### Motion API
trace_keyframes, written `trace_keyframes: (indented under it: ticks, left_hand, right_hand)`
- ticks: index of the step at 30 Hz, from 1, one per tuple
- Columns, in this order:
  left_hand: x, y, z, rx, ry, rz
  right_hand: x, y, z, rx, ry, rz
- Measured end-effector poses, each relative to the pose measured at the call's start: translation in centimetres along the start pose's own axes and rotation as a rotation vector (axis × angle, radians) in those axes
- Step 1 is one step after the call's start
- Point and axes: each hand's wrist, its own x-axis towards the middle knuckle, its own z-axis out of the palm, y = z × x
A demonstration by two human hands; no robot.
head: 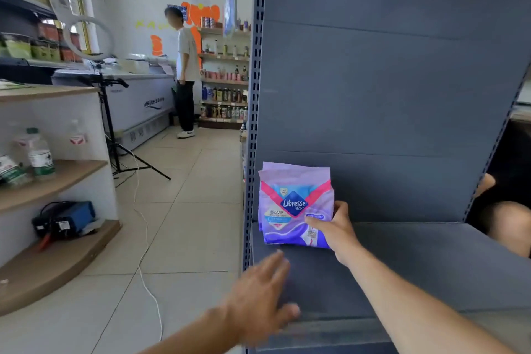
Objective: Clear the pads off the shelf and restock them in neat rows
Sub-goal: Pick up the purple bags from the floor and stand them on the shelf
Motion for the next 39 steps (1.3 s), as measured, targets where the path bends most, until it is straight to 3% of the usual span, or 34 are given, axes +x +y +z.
trace_keyframes:
  ticks: [8,24,32,35,37,39]
  left_hand:
    - [1.0,-0.3,4.3,0.239,-0.119,0.249]
    - [1.0,-0.2,5.6,0.275,0.029,0.284]
    - [0.9,-0.1,5.2,0.214,0.001,0.267]
    - [0.8,0.1,5.1,0.204,-0.004,0.264]
    - [0.8,0.2,5.0,0.204,-0.016,0.257]
    - [0.7,0.3,5.0,0.206,-0.032,0.257]
  right_hand:
    - [4.0,3.3,1.4,-0.012,-0.014,0.007]
    - [6.8,3.9,3.5,-0.225,0.028,0.016]
    - [6.5,3.1,3.8,-0.452,0.074,0.11]
    - [5.7,2.6,3.9,-0.556,0.229,0.162]
    - [4.6,2.2,4.1,-0.663,0.362,0.07]
    - [3.7,2.6,4.6,-0.877,0.342,-0.202]
